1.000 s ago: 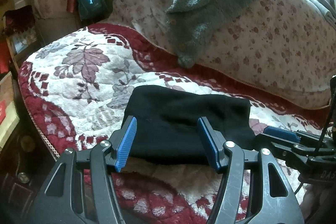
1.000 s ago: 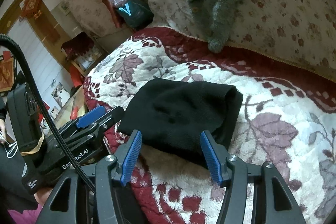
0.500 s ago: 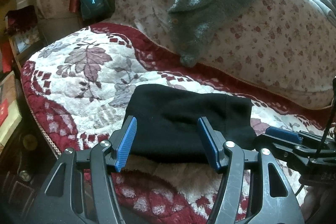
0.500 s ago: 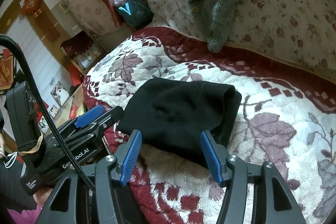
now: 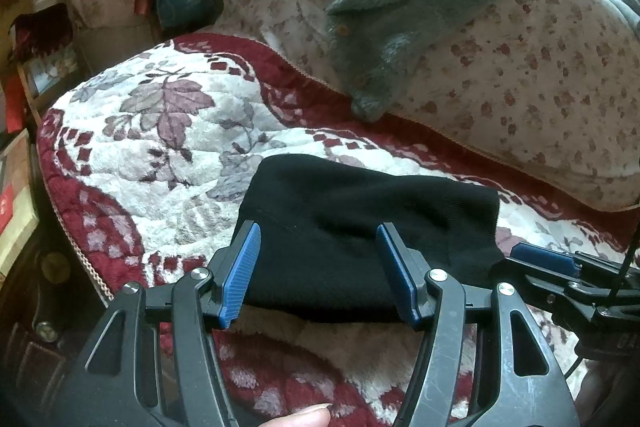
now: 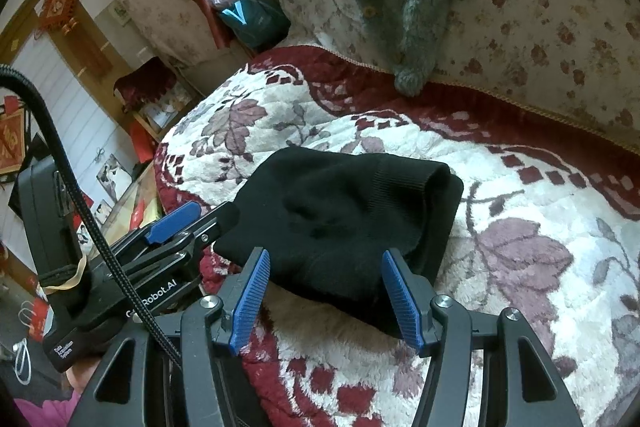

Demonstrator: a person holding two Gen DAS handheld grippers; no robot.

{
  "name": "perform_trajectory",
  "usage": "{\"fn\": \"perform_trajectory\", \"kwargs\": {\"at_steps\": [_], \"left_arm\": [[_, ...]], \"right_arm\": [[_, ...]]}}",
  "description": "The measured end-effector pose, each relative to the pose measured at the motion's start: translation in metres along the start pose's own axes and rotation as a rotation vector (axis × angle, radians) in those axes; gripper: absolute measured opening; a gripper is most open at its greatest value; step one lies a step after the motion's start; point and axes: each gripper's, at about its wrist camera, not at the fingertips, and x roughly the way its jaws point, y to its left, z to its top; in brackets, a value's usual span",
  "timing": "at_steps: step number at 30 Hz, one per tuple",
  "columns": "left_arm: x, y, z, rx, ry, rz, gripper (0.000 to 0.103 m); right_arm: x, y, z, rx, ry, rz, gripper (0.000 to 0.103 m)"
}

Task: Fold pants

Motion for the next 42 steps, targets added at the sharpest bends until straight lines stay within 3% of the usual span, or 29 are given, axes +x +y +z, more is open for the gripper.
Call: {"fn": "perform_trajectory", "kwargs": {"at_steps": [20, 42], "left_arm": [[0.047, 0.01, 0.031, -0.037, 0.037, -0.005, 0.061], [0.075, 0.014, 0.033, -0.051, 0.059, 0.02, 0.061]], "right_arm": [[0.034, -0.003, 0.039, -0.079, 0.008, 0.0, 0.056], [0.054, -0.009, 0.045, -0.086, 0.029, 0.024, 0.057]]}}
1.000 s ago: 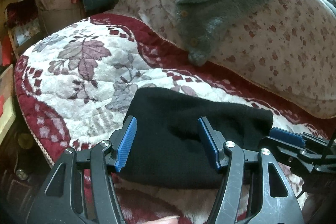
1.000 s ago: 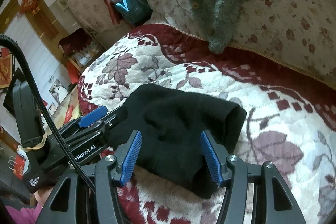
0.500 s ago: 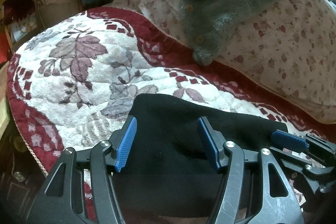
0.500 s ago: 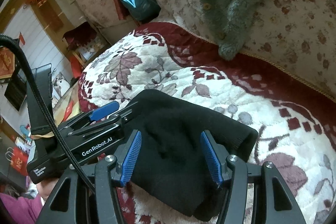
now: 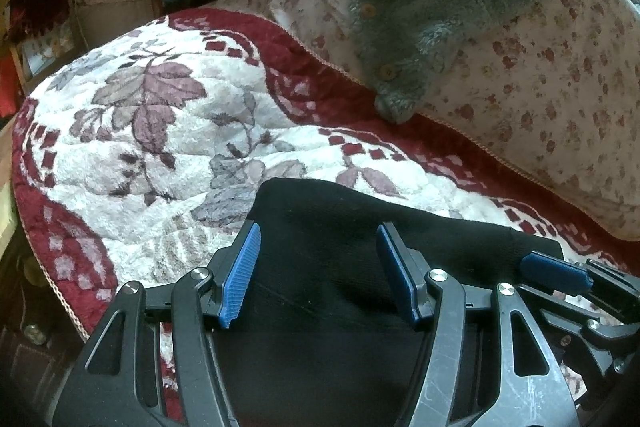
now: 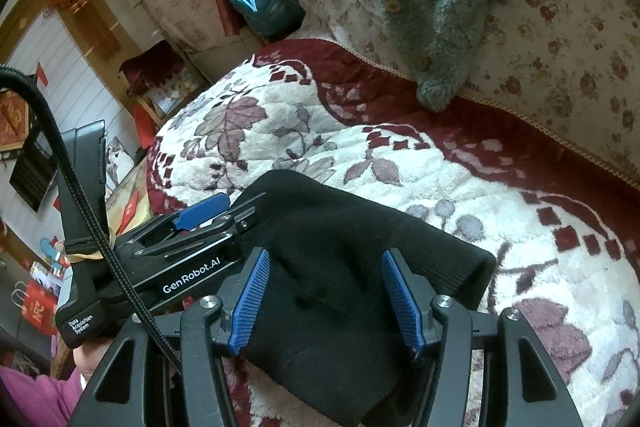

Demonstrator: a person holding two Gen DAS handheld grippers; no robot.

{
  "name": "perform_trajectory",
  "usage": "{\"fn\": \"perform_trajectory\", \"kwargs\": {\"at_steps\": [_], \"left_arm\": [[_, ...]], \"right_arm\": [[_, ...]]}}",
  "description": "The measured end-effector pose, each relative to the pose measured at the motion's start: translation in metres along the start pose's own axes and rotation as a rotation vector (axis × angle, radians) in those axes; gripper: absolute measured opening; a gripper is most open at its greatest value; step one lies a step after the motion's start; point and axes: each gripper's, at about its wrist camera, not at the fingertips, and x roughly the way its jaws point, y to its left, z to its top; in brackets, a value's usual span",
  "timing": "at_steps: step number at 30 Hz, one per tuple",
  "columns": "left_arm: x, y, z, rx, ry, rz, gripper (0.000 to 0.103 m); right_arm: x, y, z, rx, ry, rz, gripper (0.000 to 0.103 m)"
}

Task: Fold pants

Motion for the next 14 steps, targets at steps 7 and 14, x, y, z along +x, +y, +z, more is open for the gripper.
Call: {"fn": "perform_trajectory", "kwargs": {"at_steps": [7, 14], "left_arm": [[0.0, -0.001, -0.002, 0.013, 0.005, 0.003, 0.061], [-0.01, -0.003, -0.008, 0.006, 0.023, 0.012, 0.061]], "right_arm": [[0.001, -0.001, -0.001, 0.014, 0.001, 0.002, 0.057], [-0.007, -0.002, -0.001, 0.018, -0.015, -0.001, 0.057]]}}
